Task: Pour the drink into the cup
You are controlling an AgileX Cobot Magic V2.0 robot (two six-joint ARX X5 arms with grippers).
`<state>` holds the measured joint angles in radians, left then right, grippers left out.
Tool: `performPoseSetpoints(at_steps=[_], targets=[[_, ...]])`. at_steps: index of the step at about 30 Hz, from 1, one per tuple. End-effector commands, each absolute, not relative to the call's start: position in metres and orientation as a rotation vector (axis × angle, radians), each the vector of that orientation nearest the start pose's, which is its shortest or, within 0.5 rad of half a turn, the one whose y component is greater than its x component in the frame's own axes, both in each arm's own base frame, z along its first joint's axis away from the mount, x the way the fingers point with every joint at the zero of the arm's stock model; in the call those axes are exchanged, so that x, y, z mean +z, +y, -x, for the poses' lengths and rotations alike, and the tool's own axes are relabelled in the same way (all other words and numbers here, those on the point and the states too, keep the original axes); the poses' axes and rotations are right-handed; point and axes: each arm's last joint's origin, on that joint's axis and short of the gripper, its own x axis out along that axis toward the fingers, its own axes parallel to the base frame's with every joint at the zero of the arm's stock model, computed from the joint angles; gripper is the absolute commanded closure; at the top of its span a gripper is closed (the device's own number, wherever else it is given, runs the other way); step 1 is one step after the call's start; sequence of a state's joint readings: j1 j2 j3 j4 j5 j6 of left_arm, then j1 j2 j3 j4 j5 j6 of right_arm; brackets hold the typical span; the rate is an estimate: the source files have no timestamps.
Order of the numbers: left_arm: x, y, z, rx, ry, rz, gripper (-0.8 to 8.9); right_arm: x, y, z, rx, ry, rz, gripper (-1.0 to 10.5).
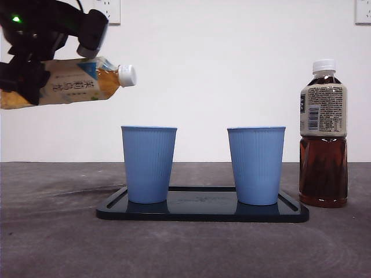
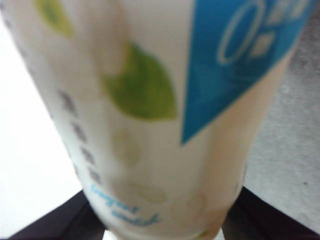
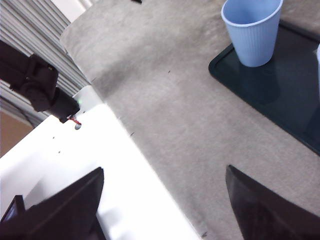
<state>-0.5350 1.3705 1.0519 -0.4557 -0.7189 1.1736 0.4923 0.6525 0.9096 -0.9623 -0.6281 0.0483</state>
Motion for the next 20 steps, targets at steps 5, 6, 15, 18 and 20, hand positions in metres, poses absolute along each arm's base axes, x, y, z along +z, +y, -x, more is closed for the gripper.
performPoseSetpoints(at_steps=[5, 6, 15, 18, 20], targets=[[0.293, -0.144, -0.262, -0.202, 0.632, -1.623, 6.01, 0.328, 0.066, -0.079, 1.098, 0.761, -0.069, 5.7], [0.292, -0.145, -0.262, -0.204, 0.635, -1.64, 6.01, 0.328, 0.066, -0.079, 1.102, 0.764, -0.068, 5.7], [0.289, -0.149, -0.262, -0.215, 0.638, -1.661, 6.01, 0.328, 0.068, -0.077, 1.129, 0.764, -0.052, 5.7], [0.289, -0.149, -0.262, -0.201, 0.644, -1.668, 6.01, 0.328, 0.069, -0.077, 1.132, 0.763, -0.049, 5.7], [0.289, -0.149, -0.262, -0.191, 0.649, -1.672, 6.01, 0.328, 0.069, -0.077, 1.133, 0.762, -0.048, 5.7]])
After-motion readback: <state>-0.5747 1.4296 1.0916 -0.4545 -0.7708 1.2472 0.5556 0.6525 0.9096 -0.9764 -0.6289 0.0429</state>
